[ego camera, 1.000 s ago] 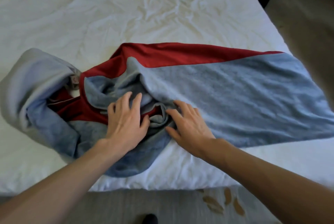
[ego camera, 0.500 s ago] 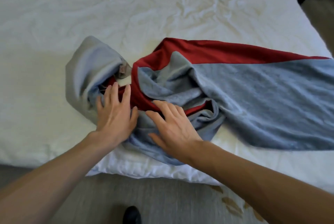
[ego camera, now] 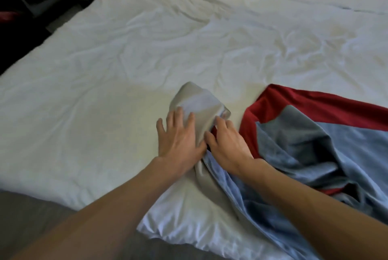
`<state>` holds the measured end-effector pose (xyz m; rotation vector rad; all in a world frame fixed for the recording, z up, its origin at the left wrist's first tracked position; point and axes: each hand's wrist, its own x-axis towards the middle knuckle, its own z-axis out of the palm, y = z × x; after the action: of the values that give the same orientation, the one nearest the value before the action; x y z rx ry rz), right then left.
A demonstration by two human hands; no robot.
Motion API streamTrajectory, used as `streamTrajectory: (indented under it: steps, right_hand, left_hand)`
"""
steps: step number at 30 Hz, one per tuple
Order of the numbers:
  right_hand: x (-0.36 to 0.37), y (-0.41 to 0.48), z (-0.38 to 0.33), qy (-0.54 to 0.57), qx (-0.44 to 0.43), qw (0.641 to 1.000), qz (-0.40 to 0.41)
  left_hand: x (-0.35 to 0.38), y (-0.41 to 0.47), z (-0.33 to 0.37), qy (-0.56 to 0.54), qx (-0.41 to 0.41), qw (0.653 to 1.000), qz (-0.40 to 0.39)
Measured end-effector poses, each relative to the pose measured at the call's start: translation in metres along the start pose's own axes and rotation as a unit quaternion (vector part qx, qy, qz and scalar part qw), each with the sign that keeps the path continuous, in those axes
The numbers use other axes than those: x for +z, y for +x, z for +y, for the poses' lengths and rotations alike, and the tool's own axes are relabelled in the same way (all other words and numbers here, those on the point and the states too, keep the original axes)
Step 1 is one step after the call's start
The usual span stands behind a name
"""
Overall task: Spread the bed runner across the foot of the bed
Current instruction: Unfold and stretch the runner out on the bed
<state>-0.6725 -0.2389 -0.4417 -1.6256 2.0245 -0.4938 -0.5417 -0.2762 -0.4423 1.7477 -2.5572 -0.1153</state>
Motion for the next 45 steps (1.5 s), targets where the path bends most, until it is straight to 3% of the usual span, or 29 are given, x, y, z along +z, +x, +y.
streamTrajectory:
  steps: [5, 8, 17, 26, 30, 33, 38, 41, 45]
  right_hand:
    - [0.013, 0.034, -0.002, 0.134, 0.081, 0.988, 0.002]
    - [0.021, 0.046, -0.003, 0.174, 0.078, 0.982, 0.003]
    - [0.038, 0.074, -0.055, 0.094, -0.142, 0.985, -0.029]
    - [0.078, 0.093, -0.139, -0.002, -0.32, 0.947, -0.041]
    - [0.115, 0.096, -0.181, -0.002, -0.316, 0.941, -0.121]
    - [0.142, 0.09, -0.198, 0.016, -0.294, 0.934, -0.204]
    - [0.16, 0.085, -0.19, 0.016, -0.261, 0.933, -0.248]
    - [0.16, 0.09, -0.187, 0.055, -0.254, 0.946, -0.192]
    - [0.151, 0.107, -0.183, 0.017, -0.23, 0.968, -0.1]
  left_hand:
    - [0.003, 0.016, -0.015, 0.017, -0.007, 0.999, -0.038]
    - [0.006, 0.02, -0.025, 0.022, -0.022, 0.998, -0.063]
    - [0.014, 0.026, -0.064, -0.075, -0.078, 0.994, -0.024]
    - [0.008, 0.007, -0.137, -0.142, -0.197, 0.969, 0.052]
    - [0.013, -0.019, -0.182, -0.183, -0.285, 0.938, 0.074]
    - [0.024, -0.039, -0.212, -0.163, -0.335, 0.928, 0.024]
    - [0.035, -0.046, -0.214, -0.177, -0.386, 0.905, -0.017]
    - [0.035, -0.05, -0.221, -0.216, -0.408, 0.887, 0.006]
    - [0.023, -0.044, -0.243, -0.216, -0.411, 0.883, 0.074]
